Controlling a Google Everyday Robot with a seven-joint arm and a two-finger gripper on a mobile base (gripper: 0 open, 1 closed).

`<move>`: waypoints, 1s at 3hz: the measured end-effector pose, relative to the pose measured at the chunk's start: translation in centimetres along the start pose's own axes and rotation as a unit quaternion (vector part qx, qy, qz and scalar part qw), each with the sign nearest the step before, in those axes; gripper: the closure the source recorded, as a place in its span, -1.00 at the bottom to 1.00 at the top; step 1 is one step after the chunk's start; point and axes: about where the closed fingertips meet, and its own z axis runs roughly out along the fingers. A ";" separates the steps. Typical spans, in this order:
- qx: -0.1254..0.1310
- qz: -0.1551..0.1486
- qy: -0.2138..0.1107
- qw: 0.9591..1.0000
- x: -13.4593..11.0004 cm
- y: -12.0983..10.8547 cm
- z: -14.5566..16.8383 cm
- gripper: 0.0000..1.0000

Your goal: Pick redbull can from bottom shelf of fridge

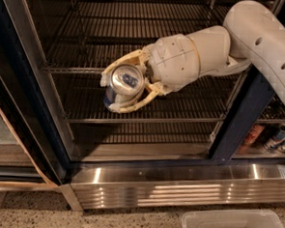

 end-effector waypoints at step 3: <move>0.061 0.025 -0.093 0.994 -2.0 1.3 -1.3 1.00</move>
Offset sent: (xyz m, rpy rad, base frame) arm -0.0146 -0.0194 0.0093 0.2630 0.1697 0.0293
